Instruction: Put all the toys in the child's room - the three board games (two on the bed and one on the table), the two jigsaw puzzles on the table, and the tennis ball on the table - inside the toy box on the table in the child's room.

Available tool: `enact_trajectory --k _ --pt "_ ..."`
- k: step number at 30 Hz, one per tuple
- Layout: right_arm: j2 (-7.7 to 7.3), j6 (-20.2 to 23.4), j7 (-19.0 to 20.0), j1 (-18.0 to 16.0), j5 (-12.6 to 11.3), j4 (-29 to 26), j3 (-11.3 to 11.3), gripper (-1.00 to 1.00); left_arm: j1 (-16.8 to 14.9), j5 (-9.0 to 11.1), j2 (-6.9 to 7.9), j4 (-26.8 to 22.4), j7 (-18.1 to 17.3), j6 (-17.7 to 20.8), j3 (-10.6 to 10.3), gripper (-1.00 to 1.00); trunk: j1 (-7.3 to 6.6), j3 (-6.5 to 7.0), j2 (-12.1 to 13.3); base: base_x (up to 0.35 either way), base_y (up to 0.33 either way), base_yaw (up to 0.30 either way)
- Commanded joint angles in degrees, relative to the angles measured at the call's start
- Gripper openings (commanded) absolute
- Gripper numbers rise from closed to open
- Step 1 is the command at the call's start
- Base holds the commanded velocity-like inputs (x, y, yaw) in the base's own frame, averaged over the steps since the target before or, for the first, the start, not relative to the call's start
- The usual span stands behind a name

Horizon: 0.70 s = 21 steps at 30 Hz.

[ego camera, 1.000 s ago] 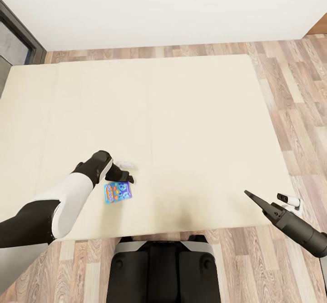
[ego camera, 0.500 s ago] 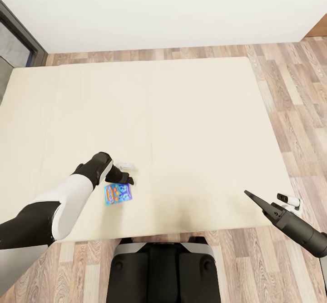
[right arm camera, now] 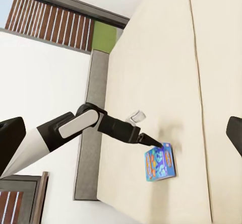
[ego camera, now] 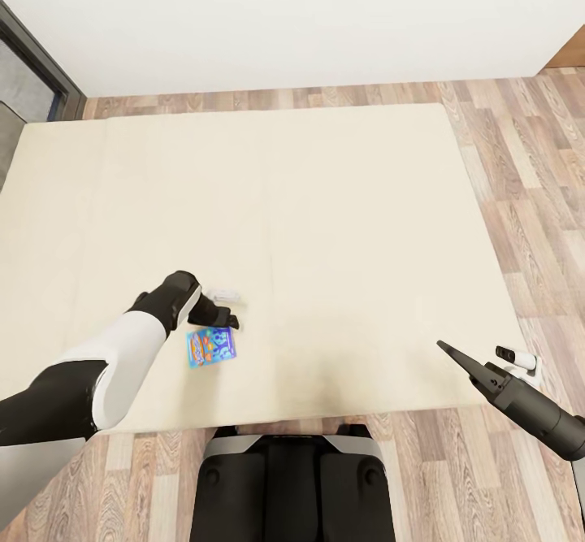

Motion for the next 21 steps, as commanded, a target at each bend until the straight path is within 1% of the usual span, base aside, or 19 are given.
enact_trajectory --k 1,5,6,11,21 --pt "-0.01 0.43 0.06 -0.02 -0.16 0.00 -0.02 1.00 -0.03 -0.59 0.00 -0.16 -0.39 0.20 0.30 1.00 0.03 -0.06 -0.08 0.000 0.000 0.000" --pt "-0.01 0.41 0.06 -0.02 -0.12 0.00 -0.02 1.00 -0.03 -0.59 0.03 -0.74 -0.38 -0.96 0.33 1.00 0.03 -0.05 -0.08 0.000 0.000 0.000" --pt "-0.01 0.41 0.06 -0.02 -0.11 0.00 -0.02 1.00 -0.02 -0.62 -0.01 -0.87 -0.33 -1.93 0.29 1.00 0.03 -0.05 -0.08 0.000 0.000 0.000" --pt "-0.01 0.41 0.06 -0.02 -0.14 0.00 -0.02 1.00 -0.01 -0.66 -0.07 -0.94 -0.25 -4.42 0.15 1.00 0.03 -0.05 -0.08 0.000 0.000 0.000" --pt "-0.01 0.37 0.06 -0.02 -0.18 0.00 -0.02 1.00 0.10 -0.68 -0.13 -0.71 -0.22 -5.60 0.01 1.00 0.03 -0.05 -0.08 0.000 0.000 0.000"
